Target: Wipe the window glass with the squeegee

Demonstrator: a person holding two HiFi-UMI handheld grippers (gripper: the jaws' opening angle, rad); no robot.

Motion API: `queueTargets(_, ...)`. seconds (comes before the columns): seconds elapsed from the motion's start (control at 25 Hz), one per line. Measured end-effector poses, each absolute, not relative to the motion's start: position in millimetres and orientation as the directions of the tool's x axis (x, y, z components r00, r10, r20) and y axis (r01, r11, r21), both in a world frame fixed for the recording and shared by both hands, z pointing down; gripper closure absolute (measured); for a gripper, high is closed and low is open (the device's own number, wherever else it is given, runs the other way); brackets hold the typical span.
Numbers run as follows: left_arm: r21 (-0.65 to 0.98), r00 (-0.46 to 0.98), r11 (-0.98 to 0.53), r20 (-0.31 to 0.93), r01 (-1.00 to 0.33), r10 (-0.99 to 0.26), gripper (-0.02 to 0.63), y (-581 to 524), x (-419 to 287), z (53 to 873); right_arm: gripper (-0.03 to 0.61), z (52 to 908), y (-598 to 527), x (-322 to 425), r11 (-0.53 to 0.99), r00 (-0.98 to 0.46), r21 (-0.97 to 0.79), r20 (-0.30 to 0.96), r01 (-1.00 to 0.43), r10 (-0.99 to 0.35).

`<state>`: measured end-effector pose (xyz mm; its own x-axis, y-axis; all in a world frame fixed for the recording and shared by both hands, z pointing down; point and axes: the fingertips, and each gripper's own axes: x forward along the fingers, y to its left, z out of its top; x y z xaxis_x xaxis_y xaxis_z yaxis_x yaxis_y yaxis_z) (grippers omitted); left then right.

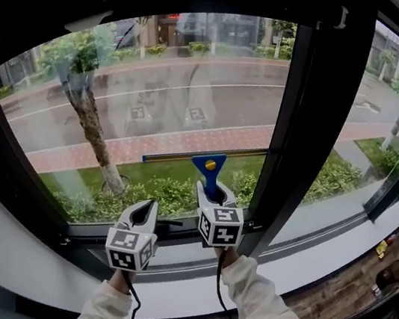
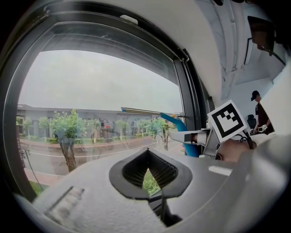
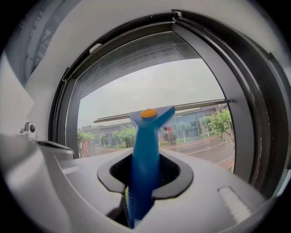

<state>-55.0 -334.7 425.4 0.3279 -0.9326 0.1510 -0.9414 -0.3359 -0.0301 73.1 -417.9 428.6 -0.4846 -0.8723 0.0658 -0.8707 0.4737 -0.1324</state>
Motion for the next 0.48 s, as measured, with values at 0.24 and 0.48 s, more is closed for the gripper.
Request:
queueTargets(0.24, -0.011, 0.330, -0.338, 0.185, -0.941, -0.926, 0.611, -331, -53, 448, 0.472, 467, -416, 73, 0.460, -0.469, -0.097, 0.126, -0.883, -0.874)
queueTargets(0.48, 0.004, 0.321, -0.328, 0.225, -0.945, -0.920, 0.611, -327, -54, 465, 0.472, 501, -416, 74, 0.458, -0.466, -0.085, 0.191, -0.885, -0.864)
